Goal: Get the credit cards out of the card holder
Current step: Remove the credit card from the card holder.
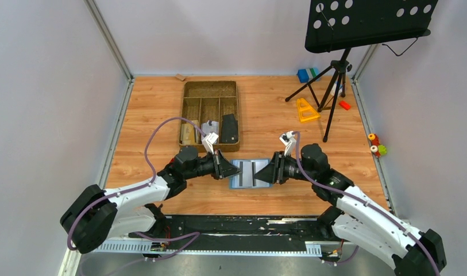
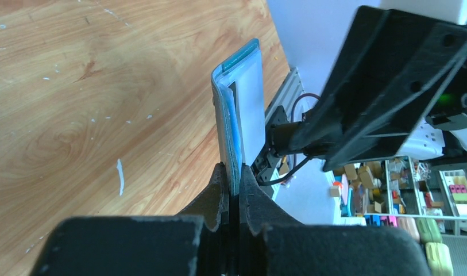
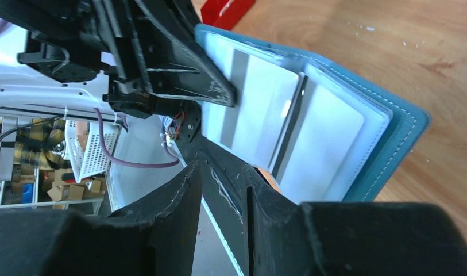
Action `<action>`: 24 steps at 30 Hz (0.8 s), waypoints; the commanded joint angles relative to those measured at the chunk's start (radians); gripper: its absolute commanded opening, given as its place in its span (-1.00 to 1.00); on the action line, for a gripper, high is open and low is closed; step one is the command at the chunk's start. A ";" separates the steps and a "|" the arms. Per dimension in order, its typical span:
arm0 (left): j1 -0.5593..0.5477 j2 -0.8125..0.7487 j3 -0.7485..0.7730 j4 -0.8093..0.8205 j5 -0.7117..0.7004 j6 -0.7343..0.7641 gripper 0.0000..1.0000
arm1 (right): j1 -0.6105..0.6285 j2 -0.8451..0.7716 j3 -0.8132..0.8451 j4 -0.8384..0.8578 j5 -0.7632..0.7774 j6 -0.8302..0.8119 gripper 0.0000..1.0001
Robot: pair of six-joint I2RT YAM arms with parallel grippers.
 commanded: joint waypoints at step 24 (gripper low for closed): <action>0.023 -0.021 -0.038 0.363 0.126 -0.187 -1.00 | -0.025 0.084 -0.098 0.212 -0.044 0.157 -0.18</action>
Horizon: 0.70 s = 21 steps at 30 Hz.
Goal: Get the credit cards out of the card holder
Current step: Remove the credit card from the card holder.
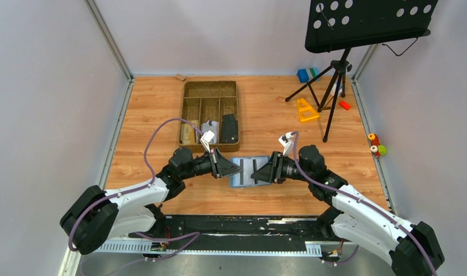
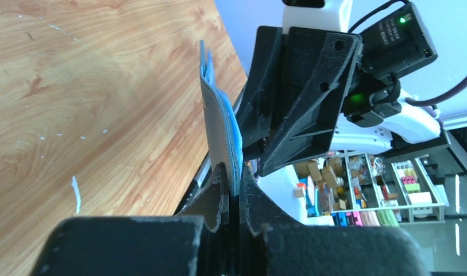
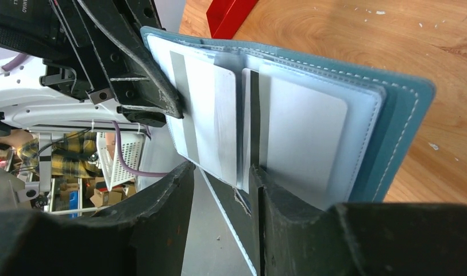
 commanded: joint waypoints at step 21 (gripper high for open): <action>0.002 0.007 -0.022 0.348 0.074 -0.152 -1.00 | -0.026 -0.062 -0.072 0.372 -0.097 0.193 -0.69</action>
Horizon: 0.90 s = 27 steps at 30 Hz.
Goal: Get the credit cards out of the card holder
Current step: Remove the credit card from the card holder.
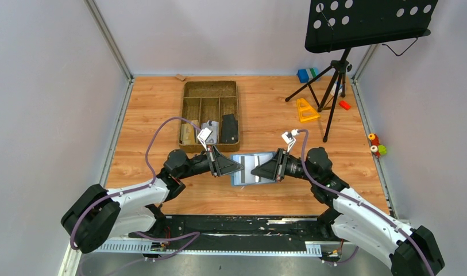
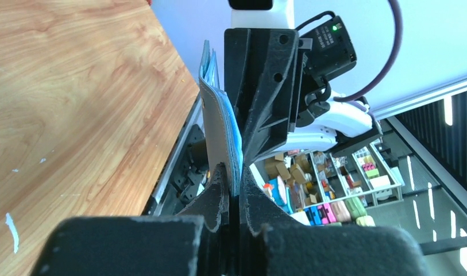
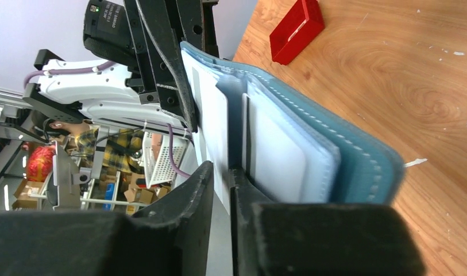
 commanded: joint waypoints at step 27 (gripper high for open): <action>0.129 -0.225 0.099 -0.853 -0.126 0.335 -0.93 | -0.067 0.016 0.186 -0.251 0.180 -0.220 -1.00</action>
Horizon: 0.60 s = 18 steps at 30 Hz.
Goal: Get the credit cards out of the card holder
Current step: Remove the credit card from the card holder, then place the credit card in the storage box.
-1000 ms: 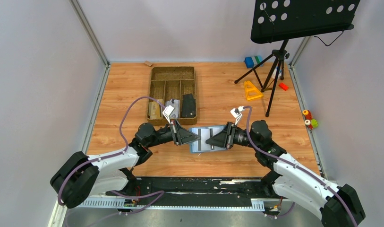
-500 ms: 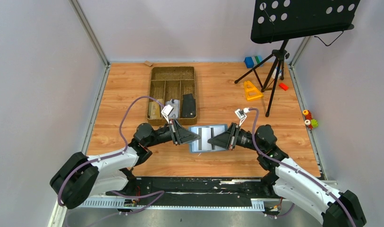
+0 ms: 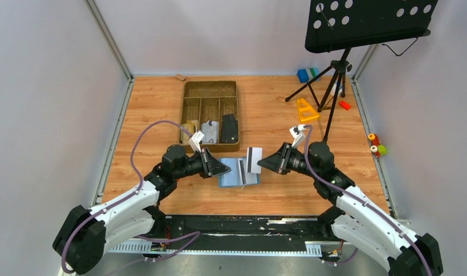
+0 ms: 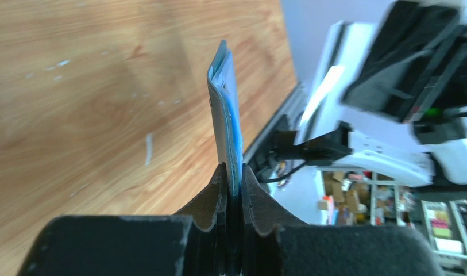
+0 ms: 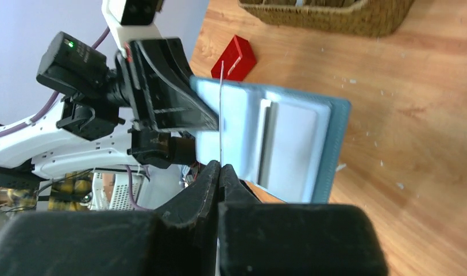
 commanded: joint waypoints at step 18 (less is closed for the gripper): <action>0.014 -0.121 0.044 -0.567 -0.277 0.240 -1.00 | 0.083 0.888 0.671 0.140 0.087 -0.142 -1.00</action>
